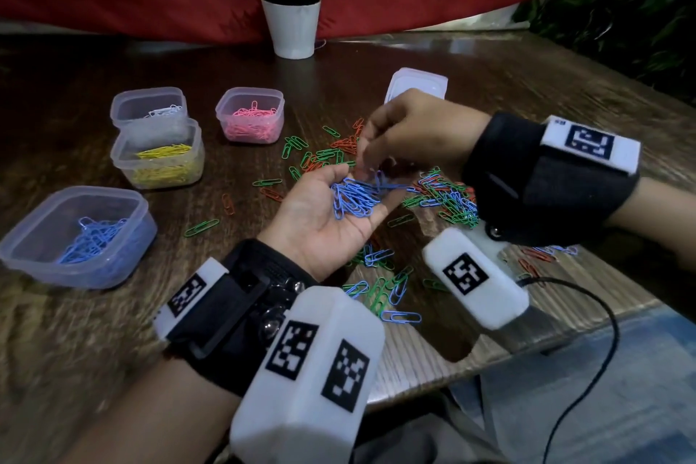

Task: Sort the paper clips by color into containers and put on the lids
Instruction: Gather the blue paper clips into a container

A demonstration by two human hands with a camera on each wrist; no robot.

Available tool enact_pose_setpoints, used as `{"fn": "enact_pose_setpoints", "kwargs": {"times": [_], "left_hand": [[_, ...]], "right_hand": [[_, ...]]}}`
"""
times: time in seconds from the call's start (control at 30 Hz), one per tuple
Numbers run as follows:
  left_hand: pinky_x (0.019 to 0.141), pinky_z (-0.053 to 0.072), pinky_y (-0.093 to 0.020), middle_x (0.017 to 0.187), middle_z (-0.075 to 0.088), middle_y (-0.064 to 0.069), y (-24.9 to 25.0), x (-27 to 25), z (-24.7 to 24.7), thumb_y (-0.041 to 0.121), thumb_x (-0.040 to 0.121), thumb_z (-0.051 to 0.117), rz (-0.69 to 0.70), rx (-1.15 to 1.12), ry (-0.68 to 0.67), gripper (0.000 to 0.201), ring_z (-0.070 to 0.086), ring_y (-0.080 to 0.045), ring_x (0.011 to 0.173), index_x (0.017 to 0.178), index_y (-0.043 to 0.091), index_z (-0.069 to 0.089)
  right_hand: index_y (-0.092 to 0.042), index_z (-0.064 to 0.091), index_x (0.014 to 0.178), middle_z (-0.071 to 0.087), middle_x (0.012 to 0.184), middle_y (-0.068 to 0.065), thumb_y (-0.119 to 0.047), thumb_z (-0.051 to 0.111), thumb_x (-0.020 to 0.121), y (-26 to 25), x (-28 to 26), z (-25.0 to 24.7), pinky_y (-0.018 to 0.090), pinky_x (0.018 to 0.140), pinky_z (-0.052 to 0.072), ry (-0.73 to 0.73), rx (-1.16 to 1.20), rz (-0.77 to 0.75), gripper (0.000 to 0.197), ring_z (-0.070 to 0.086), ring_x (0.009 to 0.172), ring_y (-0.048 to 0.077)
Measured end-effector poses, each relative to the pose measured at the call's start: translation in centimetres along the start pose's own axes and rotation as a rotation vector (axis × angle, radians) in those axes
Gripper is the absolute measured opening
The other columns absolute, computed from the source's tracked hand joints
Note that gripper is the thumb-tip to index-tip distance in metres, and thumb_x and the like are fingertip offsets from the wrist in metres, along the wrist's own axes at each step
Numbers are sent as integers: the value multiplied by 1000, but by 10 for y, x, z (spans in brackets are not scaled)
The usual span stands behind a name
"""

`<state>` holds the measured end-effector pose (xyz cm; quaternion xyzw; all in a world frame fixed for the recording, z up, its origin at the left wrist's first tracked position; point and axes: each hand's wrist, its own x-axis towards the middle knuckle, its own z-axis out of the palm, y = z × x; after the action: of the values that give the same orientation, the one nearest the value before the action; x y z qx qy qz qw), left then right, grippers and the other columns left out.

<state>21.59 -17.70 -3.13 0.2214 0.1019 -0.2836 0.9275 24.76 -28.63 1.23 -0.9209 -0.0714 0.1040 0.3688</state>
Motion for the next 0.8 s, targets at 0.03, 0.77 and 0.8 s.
{"fn": "enact_pose_setpoints", "kwargs": {"times": [0.03,0.77,0.8], "left_hand": [[70,50,-46,93,61,-24,0,0,-1,15,98,27,-4,6,7,37,64,-32,80,92,-10,54],[26,19,-14,43,27,6,42,-2,-20,7,64,41,127,113,70,22,29,-6,30,44,13,34],[26,18,-14,43,27,6,42,-2,-20,6,64,41,128,108,69,23,29,-7,30,44,13,34]], "right_hand": [[-12,61,67,53,61,4,-1,62,79,1,0,-1,13,33,32,18,137,17,17,40,33,2],[-24,71,98,68,92,-4,-13,72,73,39,-26,32,32,81,49,-183,-561,-330,27,62,88,16],[-25,71,97,68,91,-5,-12,72,73,38,-23,32,32,81,49,-198,-574,-337,28,61,87,15]]}}
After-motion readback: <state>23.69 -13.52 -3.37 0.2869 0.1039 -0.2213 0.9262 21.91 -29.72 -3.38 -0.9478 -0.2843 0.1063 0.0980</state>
